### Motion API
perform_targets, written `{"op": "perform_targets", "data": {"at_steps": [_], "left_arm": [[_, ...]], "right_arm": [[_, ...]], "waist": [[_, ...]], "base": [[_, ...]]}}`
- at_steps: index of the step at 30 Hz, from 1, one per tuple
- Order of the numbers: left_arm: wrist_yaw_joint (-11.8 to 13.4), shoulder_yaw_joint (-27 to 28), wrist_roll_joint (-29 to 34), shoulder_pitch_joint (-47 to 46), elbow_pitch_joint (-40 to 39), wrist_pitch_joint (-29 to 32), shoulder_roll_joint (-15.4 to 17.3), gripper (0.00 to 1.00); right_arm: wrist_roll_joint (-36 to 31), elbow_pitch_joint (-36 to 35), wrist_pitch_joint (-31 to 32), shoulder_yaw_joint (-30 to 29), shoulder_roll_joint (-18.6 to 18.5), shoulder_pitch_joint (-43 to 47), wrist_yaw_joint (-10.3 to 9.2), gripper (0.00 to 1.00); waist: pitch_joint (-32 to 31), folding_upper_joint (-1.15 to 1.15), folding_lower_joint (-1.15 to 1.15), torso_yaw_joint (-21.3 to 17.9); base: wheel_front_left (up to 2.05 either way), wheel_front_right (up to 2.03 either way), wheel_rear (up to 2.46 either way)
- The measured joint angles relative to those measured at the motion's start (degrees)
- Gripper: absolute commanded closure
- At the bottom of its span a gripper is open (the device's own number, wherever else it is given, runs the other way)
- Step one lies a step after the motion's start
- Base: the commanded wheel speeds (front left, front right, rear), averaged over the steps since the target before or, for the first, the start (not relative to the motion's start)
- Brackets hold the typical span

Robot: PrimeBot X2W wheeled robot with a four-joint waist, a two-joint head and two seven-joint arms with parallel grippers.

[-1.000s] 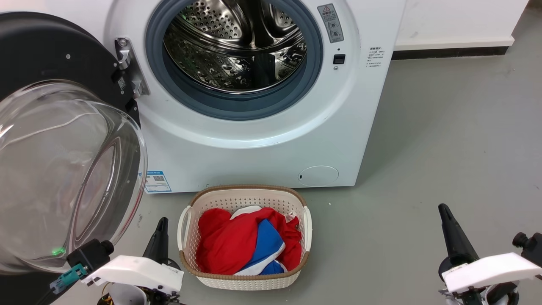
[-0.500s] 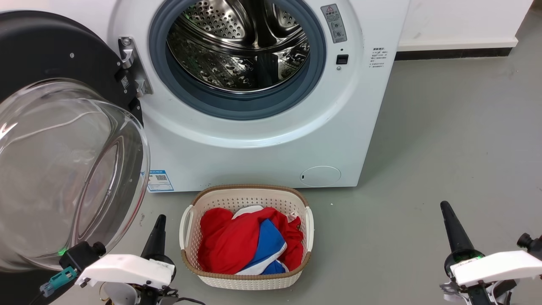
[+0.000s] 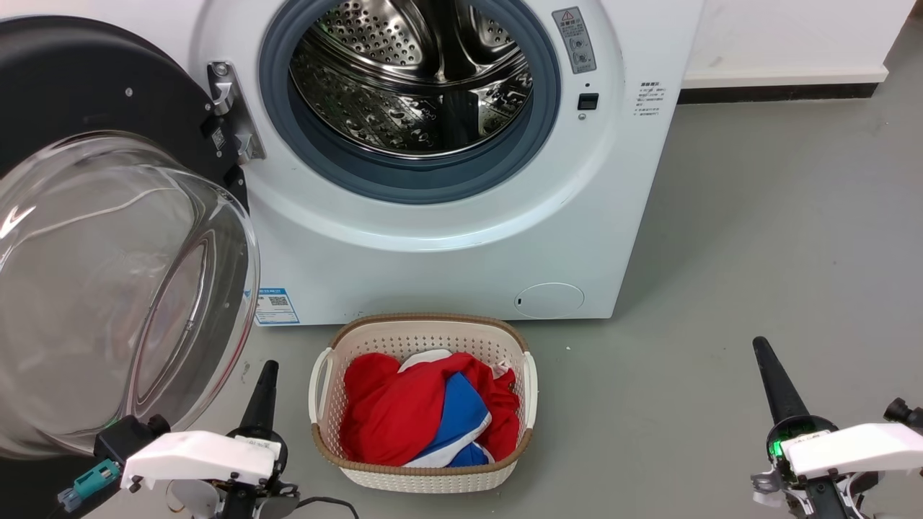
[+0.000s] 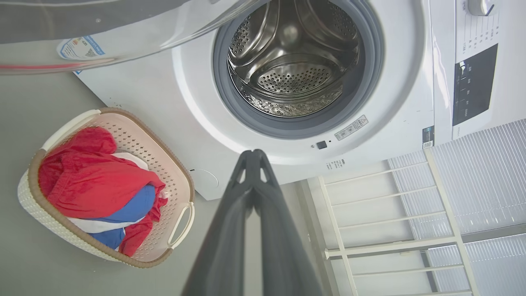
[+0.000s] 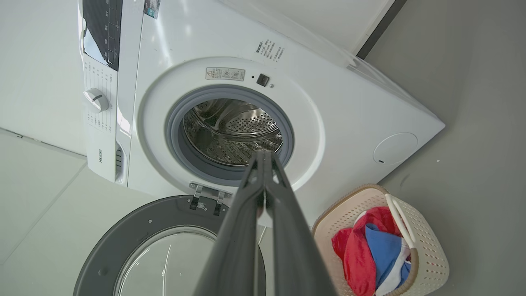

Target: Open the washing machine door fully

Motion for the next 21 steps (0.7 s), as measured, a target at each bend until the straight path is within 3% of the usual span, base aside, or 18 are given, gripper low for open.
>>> {"op": "perform_targets", "data": {"at_steps": [21], "left_arm": [[-2.37, 3.15, -10.31, -0.79, 0.68, 2.42, -1.45, 1.0]], "right_arm": [[11.67, 1.97, 1.24, -0.8, 0.01, -1.36, 0.0, 1.0]], "waist": [[-0.02, 0.0, 0.0, 0.68]], "base": [[0.0, 0.0, 0.0]]}}
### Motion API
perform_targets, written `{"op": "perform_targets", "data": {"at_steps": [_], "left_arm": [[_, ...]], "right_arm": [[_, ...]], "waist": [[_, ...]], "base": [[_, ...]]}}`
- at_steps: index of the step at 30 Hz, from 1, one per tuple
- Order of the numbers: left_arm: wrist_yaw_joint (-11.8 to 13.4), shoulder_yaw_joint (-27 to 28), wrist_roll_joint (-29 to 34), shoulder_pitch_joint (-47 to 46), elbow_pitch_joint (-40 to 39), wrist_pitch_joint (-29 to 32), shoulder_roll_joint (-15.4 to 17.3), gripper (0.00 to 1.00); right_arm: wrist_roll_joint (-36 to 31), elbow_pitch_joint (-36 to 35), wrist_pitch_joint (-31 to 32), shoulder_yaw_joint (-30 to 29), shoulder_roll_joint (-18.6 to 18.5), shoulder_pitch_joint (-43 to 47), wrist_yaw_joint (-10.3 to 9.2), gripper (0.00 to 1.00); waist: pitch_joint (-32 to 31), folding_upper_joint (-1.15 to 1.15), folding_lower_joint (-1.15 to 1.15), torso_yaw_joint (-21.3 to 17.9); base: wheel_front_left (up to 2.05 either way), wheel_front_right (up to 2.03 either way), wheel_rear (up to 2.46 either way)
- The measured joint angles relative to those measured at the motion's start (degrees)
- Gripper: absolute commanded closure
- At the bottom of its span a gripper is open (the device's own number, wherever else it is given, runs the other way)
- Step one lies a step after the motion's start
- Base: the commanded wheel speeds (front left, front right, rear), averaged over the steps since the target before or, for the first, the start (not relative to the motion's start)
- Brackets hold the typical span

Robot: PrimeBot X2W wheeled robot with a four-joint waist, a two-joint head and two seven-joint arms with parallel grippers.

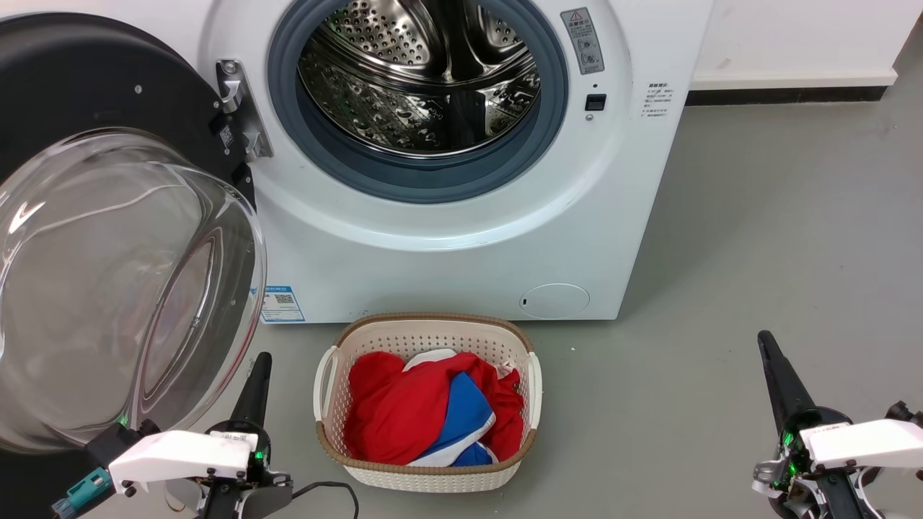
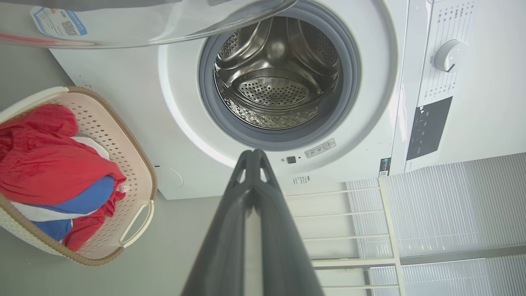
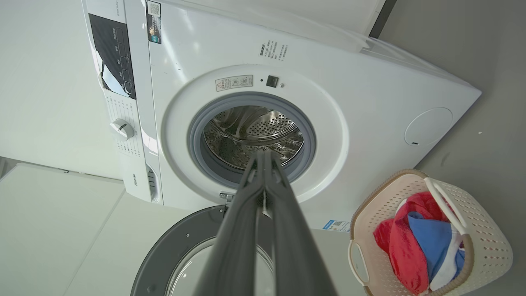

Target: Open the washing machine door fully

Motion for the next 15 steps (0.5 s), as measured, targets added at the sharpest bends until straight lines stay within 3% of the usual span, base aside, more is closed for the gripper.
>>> {"op": "perform_targets", "data": {"at_steps": [15], "left_arm": [[-1.49, 1.87, -5.97, -0.37, 0.42, 1.43, -0.67, 1.0]], "right_arm": [[6.75, 1.13, 0.63, -0.48, 0.01, -0.97, 0.0, 1.0]], "waist": [[-0.02, 0.0, 0.0, 0.46]], "base": [[0.0, 0.0, 0.0]]}}
